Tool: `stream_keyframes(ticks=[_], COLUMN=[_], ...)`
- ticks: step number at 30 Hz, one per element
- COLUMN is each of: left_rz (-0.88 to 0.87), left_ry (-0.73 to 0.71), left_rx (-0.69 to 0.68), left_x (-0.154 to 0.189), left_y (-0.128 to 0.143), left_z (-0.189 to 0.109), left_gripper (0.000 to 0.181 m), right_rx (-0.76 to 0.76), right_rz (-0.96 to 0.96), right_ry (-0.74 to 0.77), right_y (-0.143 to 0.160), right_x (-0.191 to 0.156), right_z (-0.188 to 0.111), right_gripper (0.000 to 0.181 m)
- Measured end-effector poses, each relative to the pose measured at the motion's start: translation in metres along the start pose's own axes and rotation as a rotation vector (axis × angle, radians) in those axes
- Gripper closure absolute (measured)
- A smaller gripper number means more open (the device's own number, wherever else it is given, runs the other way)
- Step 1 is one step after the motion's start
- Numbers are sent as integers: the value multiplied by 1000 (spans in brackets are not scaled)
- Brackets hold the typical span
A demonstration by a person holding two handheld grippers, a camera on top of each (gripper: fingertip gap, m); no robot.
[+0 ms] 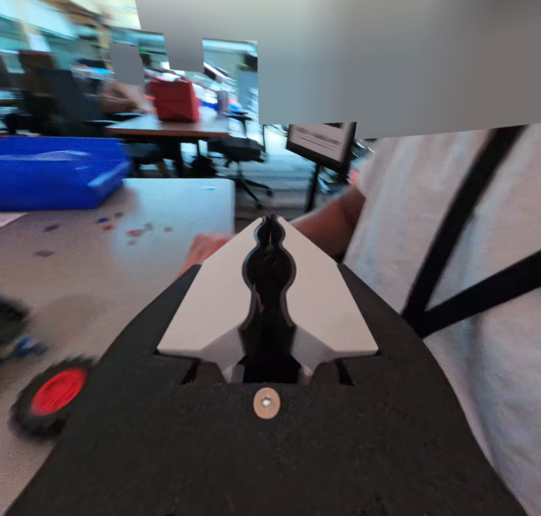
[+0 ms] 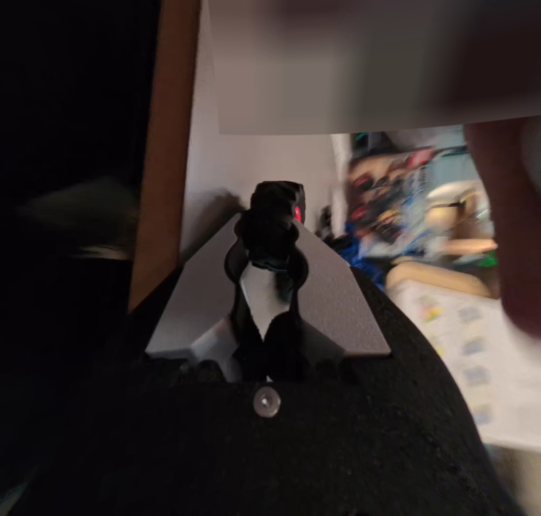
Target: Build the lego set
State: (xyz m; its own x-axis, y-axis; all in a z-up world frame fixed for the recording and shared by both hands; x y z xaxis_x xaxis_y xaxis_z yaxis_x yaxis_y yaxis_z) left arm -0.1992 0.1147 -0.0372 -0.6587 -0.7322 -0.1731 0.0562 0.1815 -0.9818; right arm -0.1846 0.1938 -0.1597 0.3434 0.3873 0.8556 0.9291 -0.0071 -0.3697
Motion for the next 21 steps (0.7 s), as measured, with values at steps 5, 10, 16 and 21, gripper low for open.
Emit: stream_keyframes(ticks=[5,10,16,21], left_rz=[9,-230,-491,-472], left_ry=[-486,-460,-262,-259], left_rx=[-145,-179,-60,-60], left_x=[-66,-83,-72,-72], left_y=[-6,40,67,71], left_z=[-62,-75,-54,-56], left_gripper=[181,154,130,133], right_rx=[11,35,74,93], right_rz=[161,-64,-154,-165], right_ry=[205,357,413,408], right_y=[21,6,-4,-3], right_x=[67,66,59,56], right_z=[-25,-26,-29,-29], right_gripper=[158,157,155,155])
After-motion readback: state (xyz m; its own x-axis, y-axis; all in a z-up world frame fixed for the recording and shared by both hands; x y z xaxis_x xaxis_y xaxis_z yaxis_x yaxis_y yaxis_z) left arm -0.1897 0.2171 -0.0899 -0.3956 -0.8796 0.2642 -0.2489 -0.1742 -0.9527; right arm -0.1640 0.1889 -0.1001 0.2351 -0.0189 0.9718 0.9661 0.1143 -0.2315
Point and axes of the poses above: each gripper's, where its closed fingertips meet, z out along the fingers, y out of its underside, x = y × z across the jaws, the point moved 3 cm from there along -z, back along the fingers, and after that the axes turned 10 degrees about z, right-handed, at the moved point
